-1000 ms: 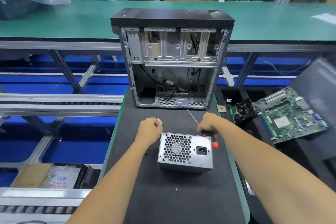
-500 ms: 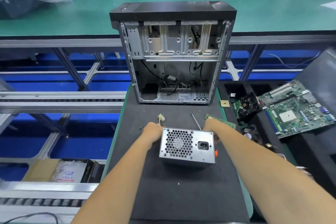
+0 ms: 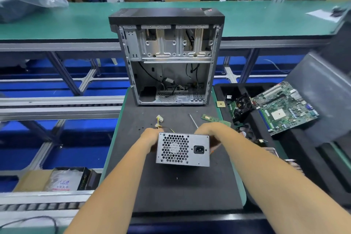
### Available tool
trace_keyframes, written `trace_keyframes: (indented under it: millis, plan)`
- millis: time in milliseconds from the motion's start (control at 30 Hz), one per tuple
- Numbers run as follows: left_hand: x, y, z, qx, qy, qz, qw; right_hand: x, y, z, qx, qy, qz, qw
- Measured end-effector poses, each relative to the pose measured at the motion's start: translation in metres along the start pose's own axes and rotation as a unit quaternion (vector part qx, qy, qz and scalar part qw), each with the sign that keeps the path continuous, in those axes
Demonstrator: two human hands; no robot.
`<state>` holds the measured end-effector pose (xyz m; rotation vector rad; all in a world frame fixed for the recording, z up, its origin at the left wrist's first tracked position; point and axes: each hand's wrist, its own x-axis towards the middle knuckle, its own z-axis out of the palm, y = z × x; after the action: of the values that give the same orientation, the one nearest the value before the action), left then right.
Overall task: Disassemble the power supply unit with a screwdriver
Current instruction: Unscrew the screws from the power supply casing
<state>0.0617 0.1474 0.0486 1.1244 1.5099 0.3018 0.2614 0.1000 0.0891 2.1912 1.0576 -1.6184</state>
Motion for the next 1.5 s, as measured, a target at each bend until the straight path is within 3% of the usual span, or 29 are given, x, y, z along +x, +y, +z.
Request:
trace_keyframes:
  millis: [167, 467, 633, 800, 1133, 1300, 1500]
  plan:
    - [-0.030, -0.026, 0.003, -0.025, -0.041, -0.003, 0.999, -0.019, 0.007, 0.032, 0.020, 0.045, -0.040, 0.998]
    - [-0.050, -0.060, 0.012, -0.052, 0.072, 0.047, 0.995, -0.025, 0.007, 0.050, -0.094, 0.242, -0.108, 0.960]
    - [-0.053, -0.065, 0.018, -0.045, 0.119, 0.066, 0.990, -0.019, 0.003, 0.053, -0.099, 0.292, -0.149, 0.939]
    - [-0.043, -0.058, 0.023, -0.021, 0.136, 0.131, 0.982, -0.003, 0.012, 0.057, -0.026, 0.299, -0.138, 0.944]
    - [-0.021, -0.052, 0.029, -0.013, 0.148, 0.133, 0.980, 0.008, 0.011, 0.057, 0.048, 0.324, -0.125, 0.937]
    - [-0.018, -0.048, 0.025, -0.013, 0.116, 0.106, 0.987, 0.008, 0.008, 0.052, 0.111, 0.236, -0.114, 0.958]
    - [-0.020, -0.044, 0.022, 0.017, 0.026, 0.011, 0.999, 0.008, 0.017, 0.063, 0.308, 0.167, -0.131, 0.927]
